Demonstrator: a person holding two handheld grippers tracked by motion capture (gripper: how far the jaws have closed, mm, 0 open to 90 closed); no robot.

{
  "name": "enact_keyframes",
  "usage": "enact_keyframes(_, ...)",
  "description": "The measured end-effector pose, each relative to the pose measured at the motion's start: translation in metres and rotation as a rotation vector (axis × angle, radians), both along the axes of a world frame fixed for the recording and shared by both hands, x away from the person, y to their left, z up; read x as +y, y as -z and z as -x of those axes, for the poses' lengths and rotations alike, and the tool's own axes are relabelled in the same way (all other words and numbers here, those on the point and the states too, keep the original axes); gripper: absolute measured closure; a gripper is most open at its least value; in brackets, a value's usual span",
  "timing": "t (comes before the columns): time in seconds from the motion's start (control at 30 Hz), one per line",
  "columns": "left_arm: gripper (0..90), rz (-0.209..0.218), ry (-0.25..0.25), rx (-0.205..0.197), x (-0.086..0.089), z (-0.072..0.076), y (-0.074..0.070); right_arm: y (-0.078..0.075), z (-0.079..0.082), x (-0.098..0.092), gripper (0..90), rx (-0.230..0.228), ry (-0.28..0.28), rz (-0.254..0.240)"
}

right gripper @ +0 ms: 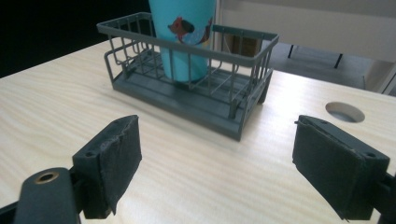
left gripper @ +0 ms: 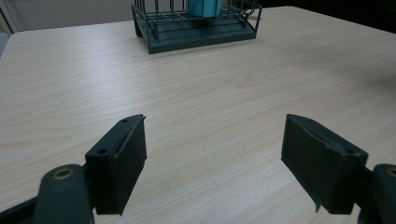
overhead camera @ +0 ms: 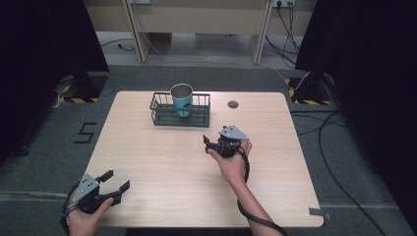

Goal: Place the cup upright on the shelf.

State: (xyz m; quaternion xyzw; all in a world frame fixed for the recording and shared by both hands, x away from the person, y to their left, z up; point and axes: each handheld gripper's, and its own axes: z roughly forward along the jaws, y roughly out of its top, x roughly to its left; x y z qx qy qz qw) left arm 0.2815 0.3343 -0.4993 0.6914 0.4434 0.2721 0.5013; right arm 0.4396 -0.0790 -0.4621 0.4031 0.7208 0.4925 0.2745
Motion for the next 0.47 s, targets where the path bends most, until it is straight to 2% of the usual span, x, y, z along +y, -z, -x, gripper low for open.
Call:
enact_keyframes(0.27,21.8,0.001,0.002,0.001,-0.001,0.000,0.000,0.011,0.034,-0.018,16.7,0.003,-0.016,-0.002)
enact_keyframes(0.47,21.4,0.001,0.002,-0.003,-0.002,-0.001,0.000,0.021,0.056,-0.024,16.6,0.002,-0.043,-0.017)
